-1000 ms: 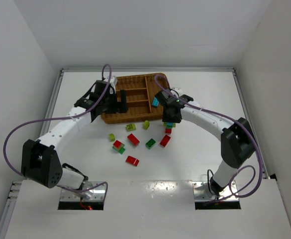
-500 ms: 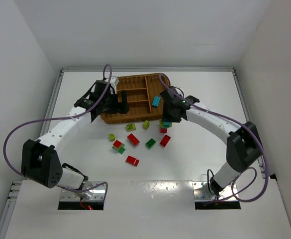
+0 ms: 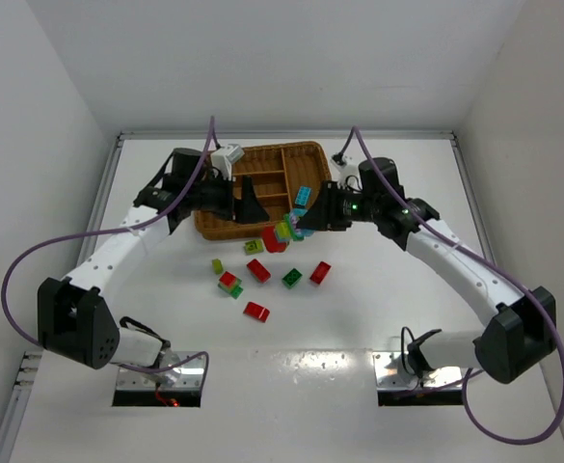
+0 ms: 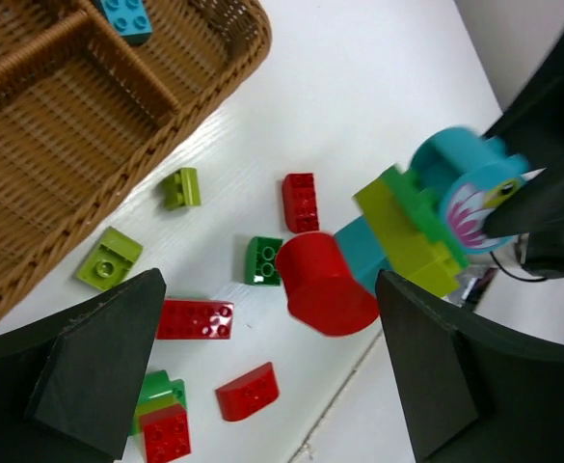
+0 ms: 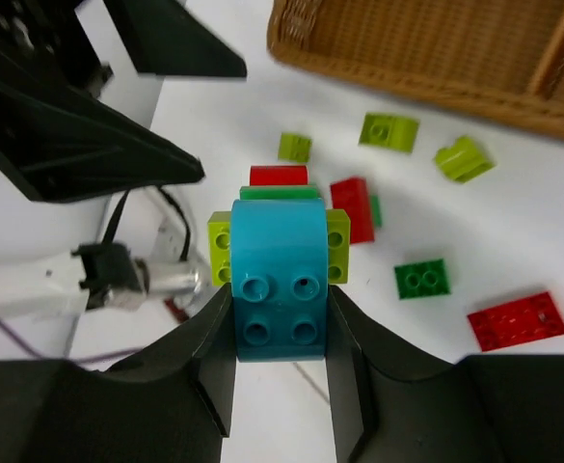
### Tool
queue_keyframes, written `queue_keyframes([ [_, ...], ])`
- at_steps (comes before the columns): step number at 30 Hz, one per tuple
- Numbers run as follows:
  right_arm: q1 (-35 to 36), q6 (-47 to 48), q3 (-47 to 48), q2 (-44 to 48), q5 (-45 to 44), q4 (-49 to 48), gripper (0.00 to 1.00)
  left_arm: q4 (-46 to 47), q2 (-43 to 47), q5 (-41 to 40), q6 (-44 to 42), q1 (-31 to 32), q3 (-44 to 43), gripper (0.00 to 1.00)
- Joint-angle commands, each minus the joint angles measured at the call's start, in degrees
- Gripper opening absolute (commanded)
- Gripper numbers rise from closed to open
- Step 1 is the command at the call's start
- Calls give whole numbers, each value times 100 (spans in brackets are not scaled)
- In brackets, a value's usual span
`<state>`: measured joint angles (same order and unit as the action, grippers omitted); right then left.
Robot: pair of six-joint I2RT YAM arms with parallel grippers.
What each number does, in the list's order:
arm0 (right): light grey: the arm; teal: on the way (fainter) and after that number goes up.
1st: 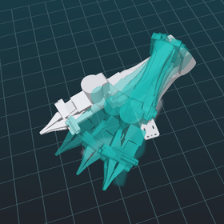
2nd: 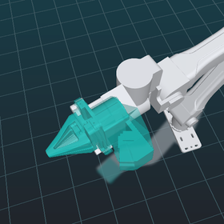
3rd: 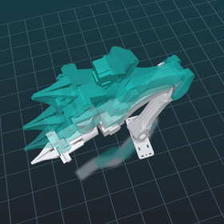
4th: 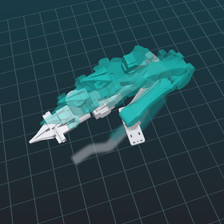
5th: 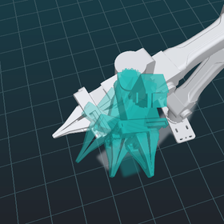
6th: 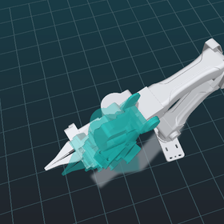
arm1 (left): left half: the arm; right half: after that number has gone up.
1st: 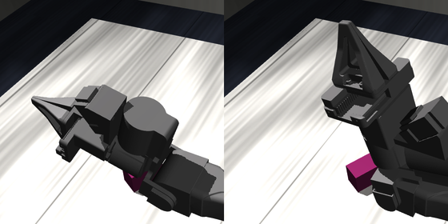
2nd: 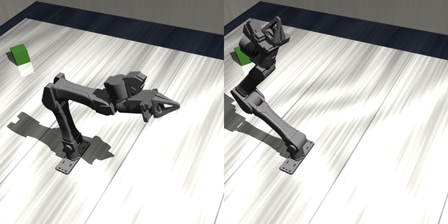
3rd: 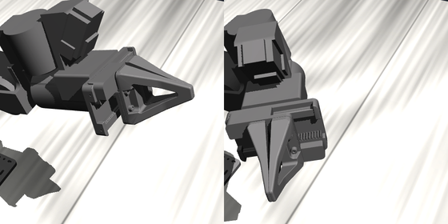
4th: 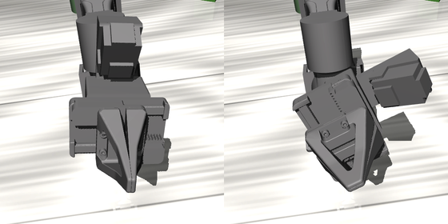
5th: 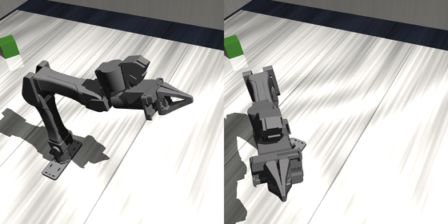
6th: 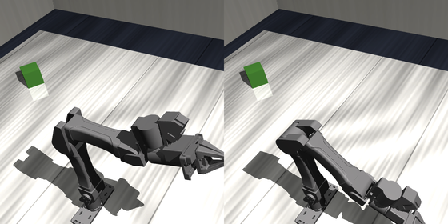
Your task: Sort the legos into containers by color
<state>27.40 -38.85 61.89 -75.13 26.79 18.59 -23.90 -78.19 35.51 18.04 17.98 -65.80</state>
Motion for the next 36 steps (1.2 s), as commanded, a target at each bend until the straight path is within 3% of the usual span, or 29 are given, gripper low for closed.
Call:
queue_keyframes([
  [1, -138, -166, -212, -28, 1038, -900, 16, 140, 225, 379, -55, -179, -92, 99],
  [6, -313, -378, -335, -150, 1925, -1498, 16, 1244, 278, 1886, 444, -680, 681, 99],
  [13, -621, -746, -572, -308, 2779, -2245, 16, 2151, 112, 3399, 568, -734, 1297, 99],
  [15, -683, -852, -573, -361, 2893, -2473, 16, 3191, 50, 3638, 1363, -839, 1543, 99],
  [20, -736, -1028, -678, -528, 3052, -2694, 16, 3357, 50, 3946, 1351, -892, 1711, 99],
  [22, -736, -1028, -678, -581, 2887, -2668, 16, 2991, -2, 3537, 1211, -892, 1606, 99],
  [23, -736, -906, -626, -738, 2720, -2554, 16, 2735, -64, 2889, 1080, -892, 1484, 99],
  [26, -797, -476, -240, -1221, 2140, -1536, 13, 2802, -485, 1902, 1561, -892, 1290, 99],
  [31, -631, 262, 130, -1399, 453, 229, 15, 1873, -417, 82, 1404, -954, 1035, 99],
  [33, -630, 264, 183, -1460, -320, 504, 15, 1337, -346, -864, 1351, -954, 789, 99],
  [36, -630, 264, 314, -1460, -1138, 803, 15, 1195, -83, -1465, 1351, -954, 788, 97],
])
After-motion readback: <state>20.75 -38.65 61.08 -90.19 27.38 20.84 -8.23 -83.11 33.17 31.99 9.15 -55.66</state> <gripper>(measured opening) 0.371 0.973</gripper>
